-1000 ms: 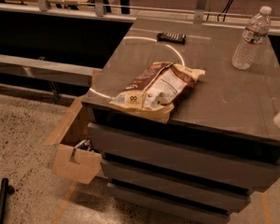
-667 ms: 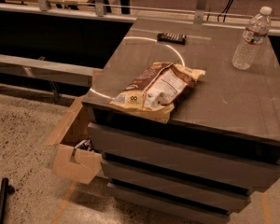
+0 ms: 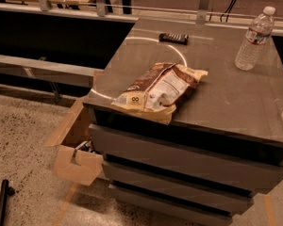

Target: Move water bottle near rxbar chocolate

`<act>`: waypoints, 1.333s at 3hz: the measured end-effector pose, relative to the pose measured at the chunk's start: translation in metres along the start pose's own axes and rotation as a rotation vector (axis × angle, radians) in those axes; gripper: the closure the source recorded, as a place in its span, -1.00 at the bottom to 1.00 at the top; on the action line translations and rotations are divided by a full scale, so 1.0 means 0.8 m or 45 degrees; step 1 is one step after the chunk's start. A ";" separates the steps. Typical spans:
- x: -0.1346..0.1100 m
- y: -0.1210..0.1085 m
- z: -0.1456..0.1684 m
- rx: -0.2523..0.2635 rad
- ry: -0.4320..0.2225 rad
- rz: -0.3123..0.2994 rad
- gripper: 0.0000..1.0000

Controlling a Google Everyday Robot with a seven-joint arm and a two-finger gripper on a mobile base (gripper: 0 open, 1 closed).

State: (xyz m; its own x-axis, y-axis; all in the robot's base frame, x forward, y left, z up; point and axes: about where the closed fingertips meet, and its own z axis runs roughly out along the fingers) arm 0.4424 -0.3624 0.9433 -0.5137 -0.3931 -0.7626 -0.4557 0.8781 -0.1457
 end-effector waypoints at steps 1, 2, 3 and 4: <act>-0.002 -0.006 0.003 0.015 -0.018 0.012 -1.00; -0.009 -0.013 0.013 0.044 -0.067 0.027 -1.00; -0.035 -0.038 0.042 0.111 -0.214 0.051 -1.00; -0.065 -0.064 0.069 0.148 -0.347 0.036 -1.00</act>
Offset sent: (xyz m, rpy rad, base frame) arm 0.0623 -0.0144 -0.0029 0.0885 -0.2228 -0.1229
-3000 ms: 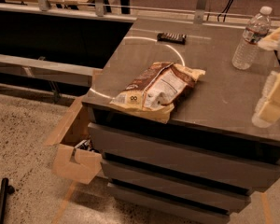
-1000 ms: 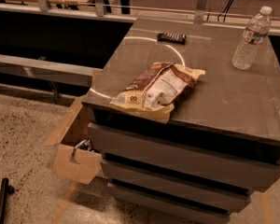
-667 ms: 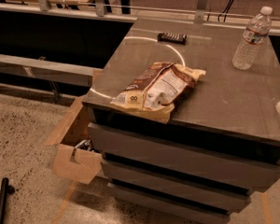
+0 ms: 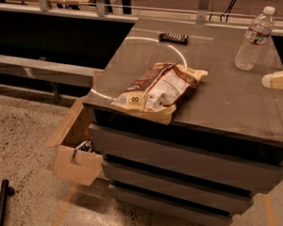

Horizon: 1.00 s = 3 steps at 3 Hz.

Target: Move water bottle near rxbar chocolate

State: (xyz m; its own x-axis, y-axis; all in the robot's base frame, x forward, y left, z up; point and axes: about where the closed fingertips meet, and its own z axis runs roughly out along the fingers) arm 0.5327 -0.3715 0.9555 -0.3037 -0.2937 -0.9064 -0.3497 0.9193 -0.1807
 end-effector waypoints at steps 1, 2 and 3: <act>-0.014 -0.026 0.040 0.006 -0.092 0.015 -1.00; -0.027 -0.052 0.081 -0.009 -0.169 0.031 -1.00; -0.038 -0.069 0.115 -0.037 -0.212 0.036 -1.00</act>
Offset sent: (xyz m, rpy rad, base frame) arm 0.1333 -0.0336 0.0080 0.1186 -0.1881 0.0401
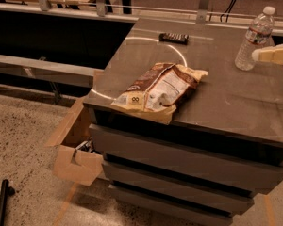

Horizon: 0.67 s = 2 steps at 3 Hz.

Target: Move water bottle near rxbar chocolate

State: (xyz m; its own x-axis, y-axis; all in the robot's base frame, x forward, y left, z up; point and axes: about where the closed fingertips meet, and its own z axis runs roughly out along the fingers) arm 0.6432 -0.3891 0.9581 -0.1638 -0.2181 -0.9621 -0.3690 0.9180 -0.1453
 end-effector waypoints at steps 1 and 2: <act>0.000 -0.009 0.033 -0.028 -0.028 0.018 -1.00; 0.001 -0.014 0.066 -0.038 -0.061 0.042 -1.00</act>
Offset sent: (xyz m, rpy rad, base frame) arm 0.0830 0.0066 -0.0179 0.0902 -0.0526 0.0223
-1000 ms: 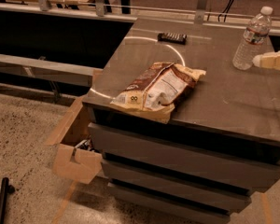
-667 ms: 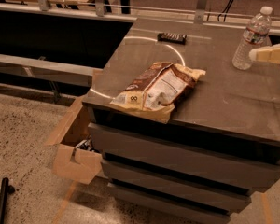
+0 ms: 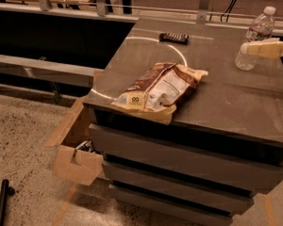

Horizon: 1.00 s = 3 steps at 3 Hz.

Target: Move water bottle near rxbar chocolate

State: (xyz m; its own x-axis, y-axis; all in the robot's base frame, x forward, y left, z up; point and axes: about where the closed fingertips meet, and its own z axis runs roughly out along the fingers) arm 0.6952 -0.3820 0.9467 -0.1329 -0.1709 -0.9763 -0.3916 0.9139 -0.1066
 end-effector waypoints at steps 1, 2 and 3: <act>0.008 -0.009 0.034 0.008 -0.027 0.062 -1.00; 0.023 -0.006 0.046 -0.002 -0.012 0.092 -1.00; 0.039 0.000 0.060 -0.022 0.016 0.115 -0.65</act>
Offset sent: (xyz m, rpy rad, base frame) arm 0.0382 0.0045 -0.0421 0.0917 0.0444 -0.0189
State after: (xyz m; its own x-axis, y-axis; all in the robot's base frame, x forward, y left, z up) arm 0.7347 -0.3692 0.9074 -0.1794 -0.0930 -0.9794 -0.3933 0.9193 -0.0152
